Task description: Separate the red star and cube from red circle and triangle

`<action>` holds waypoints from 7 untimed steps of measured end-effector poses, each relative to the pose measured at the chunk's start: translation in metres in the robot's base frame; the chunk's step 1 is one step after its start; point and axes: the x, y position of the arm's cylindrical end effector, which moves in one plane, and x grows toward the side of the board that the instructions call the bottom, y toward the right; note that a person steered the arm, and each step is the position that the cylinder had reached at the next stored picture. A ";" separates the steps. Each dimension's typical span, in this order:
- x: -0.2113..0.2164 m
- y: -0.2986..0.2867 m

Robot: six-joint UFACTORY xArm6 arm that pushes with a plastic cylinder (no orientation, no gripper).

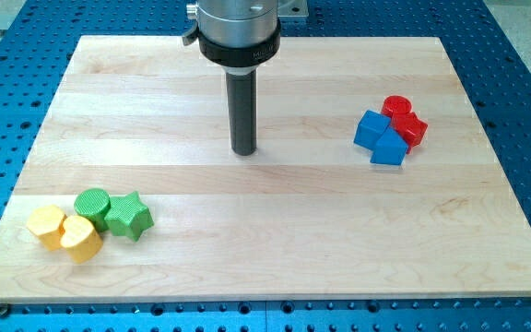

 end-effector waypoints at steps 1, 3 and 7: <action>0.000 0.000; -0.005 0.001; 0.054 0.172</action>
